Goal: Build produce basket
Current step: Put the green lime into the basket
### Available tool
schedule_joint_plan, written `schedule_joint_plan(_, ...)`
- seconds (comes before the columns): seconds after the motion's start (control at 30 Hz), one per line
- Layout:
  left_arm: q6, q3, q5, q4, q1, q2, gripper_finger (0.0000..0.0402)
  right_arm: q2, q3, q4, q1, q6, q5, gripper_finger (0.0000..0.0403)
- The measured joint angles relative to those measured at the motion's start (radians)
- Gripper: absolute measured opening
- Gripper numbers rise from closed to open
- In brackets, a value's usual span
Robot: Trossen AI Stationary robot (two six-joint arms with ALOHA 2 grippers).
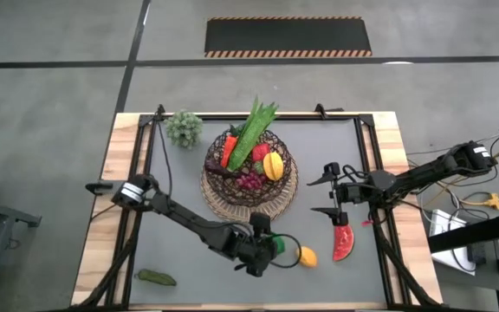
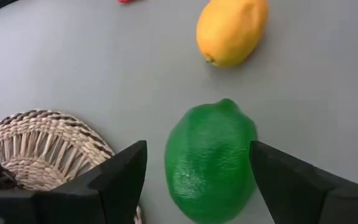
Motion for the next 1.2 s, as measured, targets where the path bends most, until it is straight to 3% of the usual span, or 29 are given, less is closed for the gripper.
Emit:
schedule_joint_plan(0.2,0.000,-0.037,0.074,0.051,0.018,0.000,0.0265,0.000,0.000,-0.012,0.000,0.000,0.000,0.0327)
schedule_joint_plan(0.7,-0.027,-0.123,0.129,0.184,0.049,-0.001,0.0264,0.001,0.000,-0.024,0.000,0.011,0.000,0.0327)
schedule_joint_plan(1.2,-0.026,-0.125,0.136,0.184,0.048,-0.002,0.0200,0.001,0.000,-0.030,0.000,0.019,0.000,0.0327)
